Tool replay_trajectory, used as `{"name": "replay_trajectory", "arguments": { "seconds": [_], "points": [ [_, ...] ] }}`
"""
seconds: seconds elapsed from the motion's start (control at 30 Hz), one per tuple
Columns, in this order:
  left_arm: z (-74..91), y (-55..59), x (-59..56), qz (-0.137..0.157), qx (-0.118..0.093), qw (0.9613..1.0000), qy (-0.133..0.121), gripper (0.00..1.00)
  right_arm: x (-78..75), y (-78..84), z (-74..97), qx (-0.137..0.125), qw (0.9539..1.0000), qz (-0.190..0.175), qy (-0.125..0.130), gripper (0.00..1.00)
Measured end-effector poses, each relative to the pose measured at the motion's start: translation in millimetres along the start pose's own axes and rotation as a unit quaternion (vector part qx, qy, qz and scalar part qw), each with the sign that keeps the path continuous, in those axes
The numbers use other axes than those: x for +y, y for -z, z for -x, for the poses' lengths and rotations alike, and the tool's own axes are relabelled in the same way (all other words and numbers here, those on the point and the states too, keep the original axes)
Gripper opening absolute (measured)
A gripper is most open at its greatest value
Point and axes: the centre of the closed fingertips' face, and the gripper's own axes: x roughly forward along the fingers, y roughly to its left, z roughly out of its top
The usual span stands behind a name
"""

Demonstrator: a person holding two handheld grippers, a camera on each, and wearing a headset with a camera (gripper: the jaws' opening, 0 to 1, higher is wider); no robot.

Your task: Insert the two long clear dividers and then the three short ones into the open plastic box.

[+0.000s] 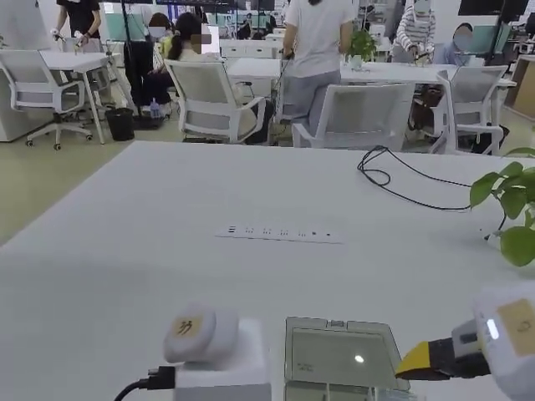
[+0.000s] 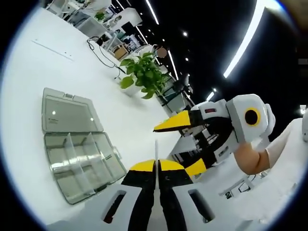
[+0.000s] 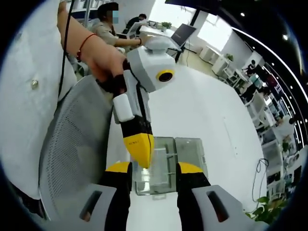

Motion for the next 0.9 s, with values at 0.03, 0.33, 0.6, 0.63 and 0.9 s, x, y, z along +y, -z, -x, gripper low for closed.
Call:
{"name": "replay_trajectory", "arguments": {
  "seconds": [0.03,0.33,0.6,0.63,0.9],
  "points": [
    [0.8,-0.1,-0.3,-0.018,0.003,0.9998,0.002,0.0,-0.9,-1.6,1.8,-0.009,0.9999,-0.012,-0.004,0.37],
    [8.4,9.8,-15.9,-0.221,0.054,0.9731,0.035,0.0,1.7,-11.0,18.1,-0.068,0.9909,-0.072,-0.091,0.26],
    [12.8,3.2,-27.4,-0.271,0.044,0.9595,0.065,0.0,15.8,-20.2,19.2,-0.086,0.9809,-0.087,-0.151,0.16],
    [13.1,3.0,-28.2,-0.276,0.043,0.9578,0.067,0.0,17.1,-20.8,19.0,-0.088,0.9798,-0.089,-0.156,0.16],
    [14.7,4.5,-38.5,-0.292,0.042,0.9508,0.095,0.0,27.1,-26.4,19.6,-0.103,0.9702,-0.1,-0.195,0.11]
  ]
}}
